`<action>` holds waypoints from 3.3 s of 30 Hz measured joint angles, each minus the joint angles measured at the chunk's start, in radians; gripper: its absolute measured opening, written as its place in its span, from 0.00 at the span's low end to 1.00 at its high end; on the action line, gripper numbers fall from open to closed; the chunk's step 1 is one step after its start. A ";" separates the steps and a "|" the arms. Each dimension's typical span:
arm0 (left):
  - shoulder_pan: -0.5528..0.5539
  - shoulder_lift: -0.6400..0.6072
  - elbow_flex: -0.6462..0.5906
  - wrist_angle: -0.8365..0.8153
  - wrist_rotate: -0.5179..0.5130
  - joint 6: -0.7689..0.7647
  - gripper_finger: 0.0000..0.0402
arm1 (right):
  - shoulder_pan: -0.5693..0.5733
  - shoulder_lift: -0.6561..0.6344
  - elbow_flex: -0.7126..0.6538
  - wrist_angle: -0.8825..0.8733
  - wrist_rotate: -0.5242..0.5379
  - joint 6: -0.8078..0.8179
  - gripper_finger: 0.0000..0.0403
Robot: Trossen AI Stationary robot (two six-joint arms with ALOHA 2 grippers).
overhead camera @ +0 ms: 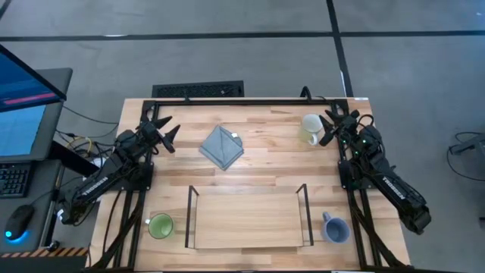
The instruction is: Stack small to large cups/mugs on shelf
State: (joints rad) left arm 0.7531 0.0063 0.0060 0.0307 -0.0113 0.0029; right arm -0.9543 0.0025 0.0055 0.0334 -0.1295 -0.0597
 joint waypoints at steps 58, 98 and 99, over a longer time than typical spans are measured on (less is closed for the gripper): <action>0.000 0.000 0.000 0.000 0.000 0.000 0.61 | 0.000 0.001 0.014 0.022 -0.001 0.136 0.45; 0.000 0.000 0.000 0.000 0.000 0.000 0.61 | 0.232 0.643 0.850 -0.864 -0.004 0.472 0.27; 0.000 0.000 0.000 0.000 0.000 0.000 0.61 | 0.237 0.645 0.853 -0.857 -0.005 0.471 0.27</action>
State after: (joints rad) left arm 0.7529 0.0066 0.0063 0.0307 -0.0109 0.0029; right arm -0.7171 0.6479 0.8581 -0.8234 -0.1348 0.4117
